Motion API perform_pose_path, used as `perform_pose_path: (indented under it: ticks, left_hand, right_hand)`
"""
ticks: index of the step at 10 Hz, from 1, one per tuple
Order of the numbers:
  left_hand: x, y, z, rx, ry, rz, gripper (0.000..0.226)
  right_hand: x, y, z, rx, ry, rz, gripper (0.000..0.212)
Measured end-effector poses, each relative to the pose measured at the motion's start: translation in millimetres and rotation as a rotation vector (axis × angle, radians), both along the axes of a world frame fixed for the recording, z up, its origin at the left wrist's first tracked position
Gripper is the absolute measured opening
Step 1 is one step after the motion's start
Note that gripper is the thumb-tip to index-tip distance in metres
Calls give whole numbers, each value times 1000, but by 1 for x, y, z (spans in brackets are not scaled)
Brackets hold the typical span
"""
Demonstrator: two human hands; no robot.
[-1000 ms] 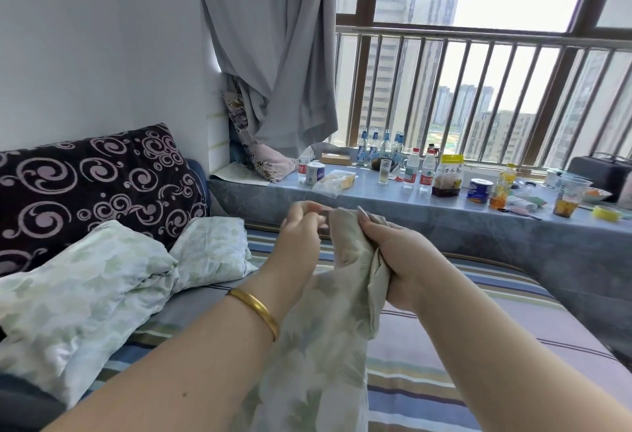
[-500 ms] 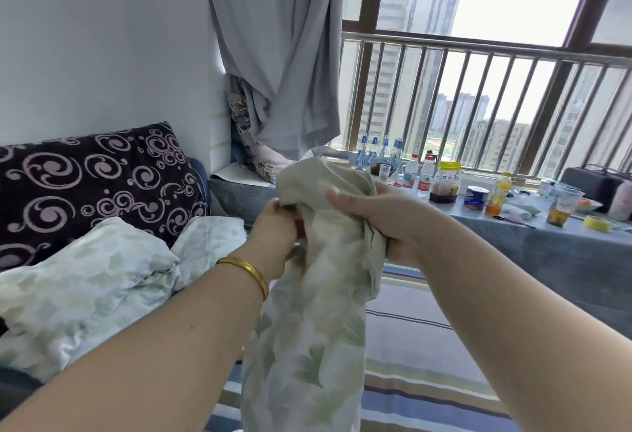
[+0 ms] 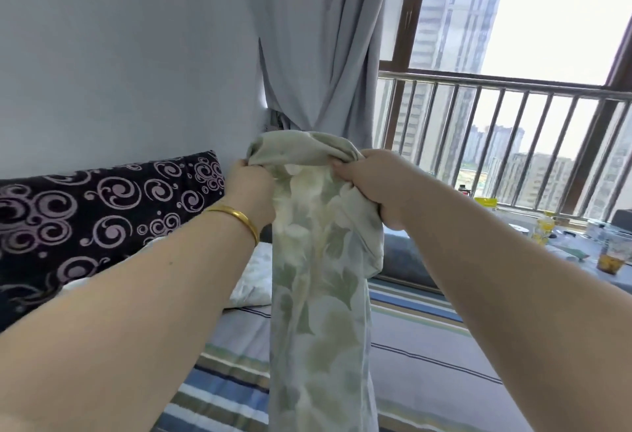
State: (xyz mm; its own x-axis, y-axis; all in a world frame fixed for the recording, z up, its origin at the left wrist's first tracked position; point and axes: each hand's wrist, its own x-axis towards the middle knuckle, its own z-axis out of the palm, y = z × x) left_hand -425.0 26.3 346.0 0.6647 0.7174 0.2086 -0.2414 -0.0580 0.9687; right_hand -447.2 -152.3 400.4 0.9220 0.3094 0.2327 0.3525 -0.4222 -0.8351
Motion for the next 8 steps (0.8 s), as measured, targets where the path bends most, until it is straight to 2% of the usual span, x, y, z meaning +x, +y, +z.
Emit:
perform_pose_path:
  ticks: [1, 2, 4, 5, 6, 7, 8]
  left_hand:
    - [10, -19, 32, -50, -94, -23, 37]
    - [24, -49, 53, -141, -189, -150, 27]
    - [94, -129, 32, -24, -109, -242, 18]
    - [145, -174, -11, 182, -15, -218, 16]
    - [192, -221, -59, 216, 21, -328, 17]
    - [246, -274, -105, 151, 116, -464, 20]
    - [304, -325, -167, 259, 244, -488, 16]
  right_hand:
    - [5, -15, 21, 179, 79, -20, 38]
    - [12, -44, 33, 351, 116, -61, 31]
    - [49, -132, 20, 430, 159, -131, 27]
    - [85, -188, -21, 420, 258, -183, 19]
    - [128, -239, -72, 462, 381, -258, 22]
    - [173, -288, -120, 548, 491, -275, 22]
    - [220, -339, -170, 588, 559, -297, 26]
